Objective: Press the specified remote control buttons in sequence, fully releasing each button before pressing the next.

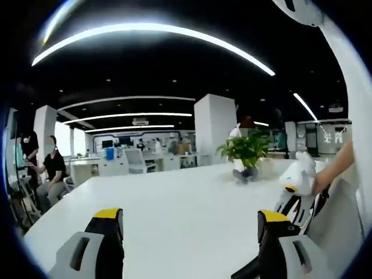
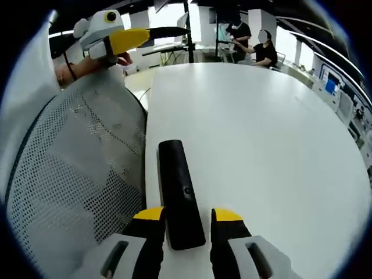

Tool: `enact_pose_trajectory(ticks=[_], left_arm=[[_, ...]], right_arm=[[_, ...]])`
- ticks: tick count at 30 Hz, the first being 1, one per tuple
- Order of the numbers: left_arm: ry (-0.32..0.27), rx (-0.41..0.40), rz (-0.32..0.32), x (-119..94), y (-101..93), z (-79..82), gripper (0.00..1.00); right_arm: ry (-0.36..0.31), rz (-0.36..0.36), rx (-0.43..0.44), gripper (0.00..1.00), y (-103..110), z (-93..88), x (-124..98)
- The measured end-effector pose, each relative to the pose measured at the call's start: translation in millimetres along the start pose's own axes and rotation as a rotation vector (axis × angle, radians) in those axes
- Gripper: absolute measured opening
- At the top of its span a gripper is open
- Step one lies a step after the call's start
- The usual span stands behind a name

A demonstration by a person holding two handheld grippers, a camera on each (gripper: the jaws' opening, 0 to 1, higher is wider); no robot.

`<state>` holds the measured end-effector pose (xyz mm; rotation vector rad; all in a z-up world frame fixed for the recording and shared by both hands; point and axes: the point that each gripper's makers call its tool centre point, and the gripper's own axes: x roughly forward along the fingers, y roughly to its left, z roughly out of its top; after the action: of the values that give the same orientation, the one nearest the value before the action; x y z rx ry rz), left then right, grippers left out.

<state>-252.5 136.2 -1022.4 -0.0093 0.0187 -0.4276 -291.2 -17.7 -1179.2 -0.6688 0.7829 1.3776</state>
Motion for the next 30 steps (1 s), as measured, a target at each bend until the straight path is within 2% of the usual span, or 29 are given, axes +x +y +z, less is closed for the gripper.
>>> enact_pose_trajectory(ticks=[2,3,5,6,8,11,14,19,23,27,30], left_arm=[[-0.035,-0.063,0.020,-1.5,6.0,5.0,1.00],[-0.052,-0.078,0.030,-2.8,8.6,8.3,1.00],[-0.124,-0.089,0.049,-7.2,13.1,19.4,1.00],[-0.134,-0.093,0.053,-8.4,14.8,21.1,1.00],[-0.146,-0.125,0.049,-9.5,15.3,22.5,1.00],[-0.100,-0.109,0.058,-7.4,14.5,16.3,1.00],[-0.102,-0.085,0.028,-6.8,6.7,17.8,1.00],[-0.120,-0.072,0.022,-7.4,4.9,22.0,1.00],[-0.113,-0.083,0.027,-7.2,6.6,20.9,1.00],[-0.110,-0.091,0.027,-7.2,7.1,20.3,0.99],[-0.099,-0.092,0.024,-6.8,6.4,18.8,0.98]], right_arm=[[0.063,0.016,-0.078,0.30,4.6,-4.2,2.1],[0.080,0.024,-0.097,0.30,6.8,-4.9,3.7],[0.094,0.035,-0.110,0.29,10.8,-2.6,8.5],[0.105,0.034,-0.125,0.28,10.6,-1.7,10.5],[0.116,0.042,-0.155,0.21,11.7,-0.1,12.8],[0.140,0.050,-0.188,0.22,14.0,0.8,18.6],[0.178,0.047,-0.218,0.21,11.0,-2.6,20.6],[0.170,0.086,-0.132,0.21,8.5,-3.4,18.4],[0.189,0.078,-0.103,0.21,-4.3,-7.0,15.7],[0.198,0.096,-0.038,0.21,-14.7,-7.9,14.2],[0.214,0.092,-0.071,0.21,-21.8,-8.0,13.8]])
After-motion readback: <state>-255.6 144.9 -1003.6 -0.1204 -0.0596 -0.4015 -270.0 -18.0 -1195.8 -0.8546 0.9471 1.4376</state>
